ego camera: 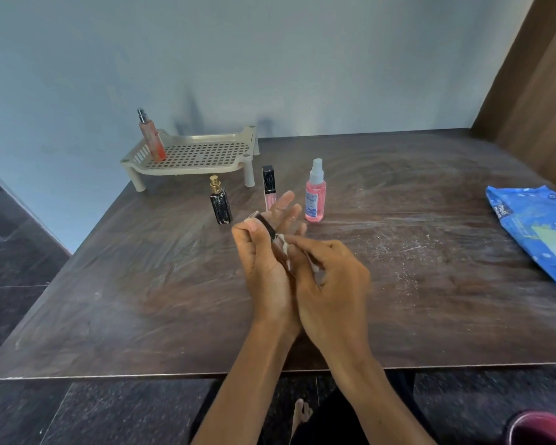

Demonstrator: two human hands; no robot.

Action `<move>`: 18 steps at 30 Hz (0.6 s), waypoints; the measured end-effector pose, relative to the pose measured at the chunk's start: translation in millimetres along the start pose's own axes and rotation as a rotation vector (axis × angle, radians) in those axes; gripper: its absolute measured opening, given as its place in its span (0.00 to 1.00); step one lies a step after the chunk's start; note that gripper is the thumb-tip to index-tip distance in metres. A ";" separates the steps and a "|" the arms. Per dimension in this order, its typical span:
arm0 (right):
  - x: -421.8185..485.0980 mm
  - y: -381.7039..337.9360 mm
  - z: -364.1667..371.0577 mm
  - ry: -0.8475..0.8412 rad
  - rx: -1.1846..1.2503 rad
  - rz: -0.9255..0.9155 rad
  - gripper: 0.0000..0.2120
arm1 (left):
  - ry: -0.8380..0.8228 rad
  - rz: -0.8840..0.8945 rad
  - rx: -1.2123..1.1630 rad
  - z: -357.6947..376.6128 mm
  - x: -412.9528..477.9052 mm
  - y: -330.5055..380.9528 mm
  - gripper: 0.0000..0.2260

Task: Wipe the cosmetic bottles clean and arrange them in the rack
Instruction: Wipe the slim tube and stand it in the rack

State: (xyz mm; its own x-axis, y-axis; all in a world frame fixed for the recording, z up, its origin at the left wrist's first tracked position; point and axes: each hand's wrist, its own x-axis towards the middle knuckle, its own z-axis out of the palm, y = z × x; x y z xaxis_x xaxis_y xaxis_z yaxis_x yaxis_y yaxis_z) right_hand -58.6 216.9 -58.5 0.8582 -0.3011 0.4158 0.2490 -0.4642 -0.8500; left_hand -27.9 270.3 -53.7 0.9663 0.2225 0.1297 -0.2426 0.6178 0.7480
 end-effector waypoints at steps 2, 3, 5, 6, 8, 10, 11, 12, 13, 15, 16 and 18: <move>7.9 -12.1 4.9 0.008 0.023 -0.040 0.09 | -0.043 -0.044 0.020 0.7 -5.1 0.6 0.20; 12.0 -16.8 7.1 0.009 0.026 -0.056 0.09 | -0.057 -0.047 0.003 0.9 -5.7 1.4 0.21; 17.3 -21.7 9.5 -0.009 0.053 -0.066 0.09 | -0.063 -0.035 -0.044 1.7 -3.0 4.0 0.17; 17.5 -21.0 9.0 -0.025 0.068 -0.068 0.09 | -0.057 -0.032 -0.069 2.0 -0.8 6.1 0.15; 12.7 -13.4 4.8 -0.063 0.047 -0.068 0.09 | -0.036 -0.042 -0.122 1.1 5.5 9.1 0.14; 2.6 -0.7 -1.0 -0.099 -0.027 -0.042 0.09 | -0.002 -0.034 -0.155 -2.4 11.1 11.3 0.15; -2.5 4.7 -3.9 -0.111 -0.043 -0.013 0.10 | 0.009 -0.018 -0.146 -3.3 12.8 12.0 0.15; -6.2 8.1 -6.1 -0.119 -0.043 0.016 0.09 | 0.011 -0.005 -0.130 -3.7 13.5 11.9 0.15; -8.0 8.9 -6.8 -0.121 -0.036 0.034 0.09 | 0.007 0.001 -0.111 -3.4 12.5 11.0 0.16; -4.8 2.6 -4.8 -0.102 -0.028 0.023 0.09 | -0.010 -0.020 -0.087 -1.7 7.5 8.2 0.17; -0.4 -2.7 -2.1 -0.087 -0.021 0.003 0.09 | -0.022 -0.043 -0.081 -1.2 4.9 6.0 0.19; 9.9 -14.8 3.3 -0.068 0.017 -0.030 0.10 | -0.048 -0.084 -0.070 -1.2 2.2 2.4 0.24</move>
State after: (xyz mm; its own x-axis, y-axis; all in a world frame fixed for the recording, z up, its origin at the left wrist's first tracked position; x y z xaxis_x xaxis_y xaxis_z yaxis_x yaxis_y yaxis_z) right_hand -52.3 223.6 -42.8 0.8786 -0.2298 0.4187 0.2819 -0.4581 -0.8430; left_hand -26.5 273.2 -52.4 0.9860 0.1325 0.1013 -0.1649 0.6843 0.7103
